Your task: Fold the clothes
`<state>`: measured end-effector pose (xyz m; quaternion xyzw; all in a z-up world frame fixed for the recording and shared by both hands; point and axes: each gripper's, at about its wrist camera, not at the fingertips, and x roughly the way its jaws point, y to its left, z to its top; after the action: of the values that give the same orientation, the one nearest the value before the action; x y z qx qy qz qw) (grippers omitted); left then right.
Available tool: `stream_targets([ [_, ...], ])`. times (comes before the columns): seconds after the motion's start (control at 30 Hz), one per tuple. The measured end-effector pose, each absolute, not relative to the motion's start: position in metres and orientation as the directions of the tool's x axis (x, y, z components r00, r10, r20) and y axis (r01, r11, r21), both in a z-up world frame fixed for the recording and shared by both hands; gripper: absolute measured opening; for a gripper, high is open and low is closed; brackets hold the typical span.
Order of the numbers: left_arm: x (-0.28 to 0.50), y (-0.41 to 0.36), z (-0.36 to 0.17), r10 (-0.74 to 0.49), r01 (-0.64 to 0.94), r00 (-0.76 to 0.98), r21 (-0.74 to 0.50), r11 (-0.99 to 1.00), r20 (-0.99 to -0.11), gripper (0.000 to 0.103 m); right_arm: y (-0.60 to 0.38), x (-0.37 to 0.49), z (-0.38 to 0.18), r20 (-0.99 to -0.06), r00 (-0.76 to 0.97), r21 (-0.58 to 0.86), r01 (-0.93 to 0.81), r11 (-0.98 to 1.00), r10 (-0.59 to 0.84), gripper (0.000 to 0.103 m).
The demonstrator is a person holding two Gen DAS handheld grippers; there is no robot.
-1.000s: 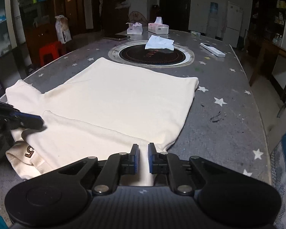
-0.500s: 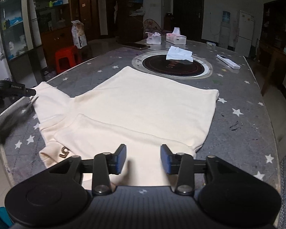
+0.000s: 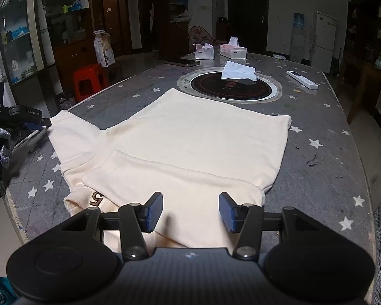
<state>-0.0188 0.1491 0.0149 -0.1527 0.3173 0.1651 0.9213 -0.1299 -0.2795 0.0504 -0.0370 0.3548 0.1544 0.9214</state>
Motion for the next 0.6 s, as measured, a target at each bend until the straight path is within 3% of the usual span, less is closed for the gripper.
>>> stream_targets([
  [0.13,-0.014,0.148,0.014,0.216,-0.397,0.745,-0.158,0.904,-0.631,0.029,-0.28,-0.131,0.05,-0.662,0.703,0.047,-0.309,0.95,0.262,0.05],
  [0.17,-0.013,0.148,0.013,0.215,-0.392,0.748,-0.156,0.907,-0.628,0.024,-0.28,-0.131,0.05,-0.66,0.703,0.05,-0.309,0.95,0.264,0.05],
  [0.2,-0.011,0.149,0.012,0.212,-0.385,0.752,-0.155,0.91,-0.624,0.01,-0.28,-0.131,0.05,-0.659,0.704,0.052,-0.31,0.949,0.265,0.05],
  [0.33,-0.014,0.152,0.016,0.173,-0.359,0.775,-0.197,0.912,-0.608,0.005,-0.281,-0.134,0.051,-0.652,0.709,0.055,-0.309,0.949,0.269,0.05],
  [0.6,-0.032,0.077,0.072,-0.15,-0.025,0.862,-0.338,0.941,-0.484,0.004,-0.287,-0.138,0.054,-0.638,0.724,0.063,-0.291,0.954,0.263,0.05],
])
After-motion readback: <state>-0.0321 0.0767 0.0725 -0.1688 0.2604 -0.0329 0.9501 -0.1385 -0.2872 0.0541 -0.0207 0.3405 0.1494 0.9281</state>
